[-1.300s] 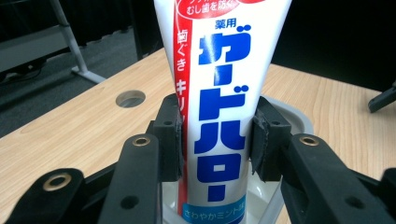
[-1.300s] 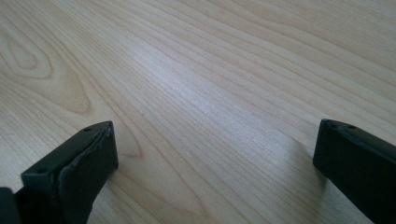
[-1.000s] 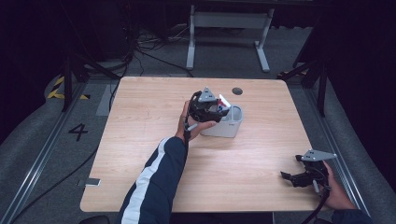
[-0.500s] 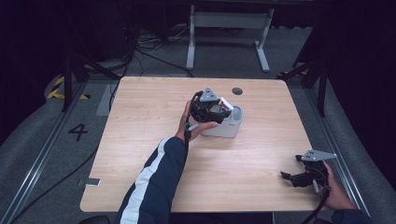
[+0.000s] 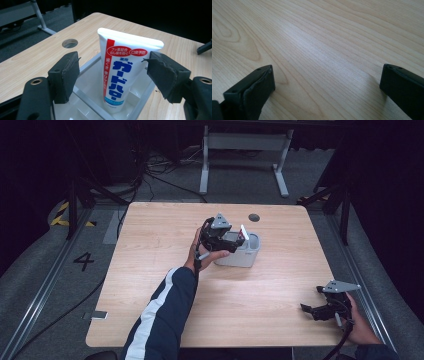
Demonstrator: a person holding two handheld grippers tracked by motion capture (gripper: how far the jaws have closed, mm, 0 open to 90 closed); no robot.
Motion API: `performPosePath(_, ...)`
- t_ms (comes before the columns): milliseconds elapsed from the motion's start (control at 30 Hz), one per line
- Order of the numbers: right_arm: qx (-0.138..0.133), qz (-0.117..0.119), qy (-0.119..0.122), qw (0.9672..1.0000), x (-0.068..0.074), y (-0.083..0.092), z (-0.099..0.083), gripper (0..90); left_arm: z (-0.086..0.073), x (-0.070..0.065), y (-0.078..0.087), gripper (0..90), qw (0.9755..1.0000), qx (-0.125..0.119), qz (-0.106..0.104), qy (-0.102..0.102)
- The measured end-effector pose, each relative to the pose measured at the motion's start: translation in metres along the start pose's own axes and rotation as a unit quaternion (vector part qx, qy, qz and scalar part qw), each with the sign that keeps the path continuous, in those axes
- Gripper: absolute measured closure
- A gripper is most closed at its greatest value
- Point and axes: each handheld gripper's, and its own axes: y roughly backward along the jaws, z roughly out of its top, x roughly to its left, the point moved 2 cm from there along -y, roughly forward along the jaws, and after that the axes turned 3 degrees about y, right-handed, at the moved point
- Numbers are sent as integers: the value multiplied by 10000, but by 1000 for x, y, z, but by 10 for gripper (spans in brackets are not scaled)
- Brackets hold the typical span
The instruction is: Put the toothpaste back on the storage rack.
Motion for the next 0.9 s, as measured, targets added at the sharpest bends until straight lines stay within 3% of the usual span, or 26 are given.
performPosePath(367, -1, -1, -2, 10000, 0, 0, 0, 1, 4, -4, 18, 245, 9994, 86, 101, -305)
performPosePath(733, 0, 1, 0, 10000, 0, 0, 0, 2, -1, -5, 33, 239, 9983, 251, 277, -458)
performPosePath(900, -2, -1, -1, 10000, 0, 0, 0, 2, -2, -7, 41, 215, 9977, 311, 249, -547)
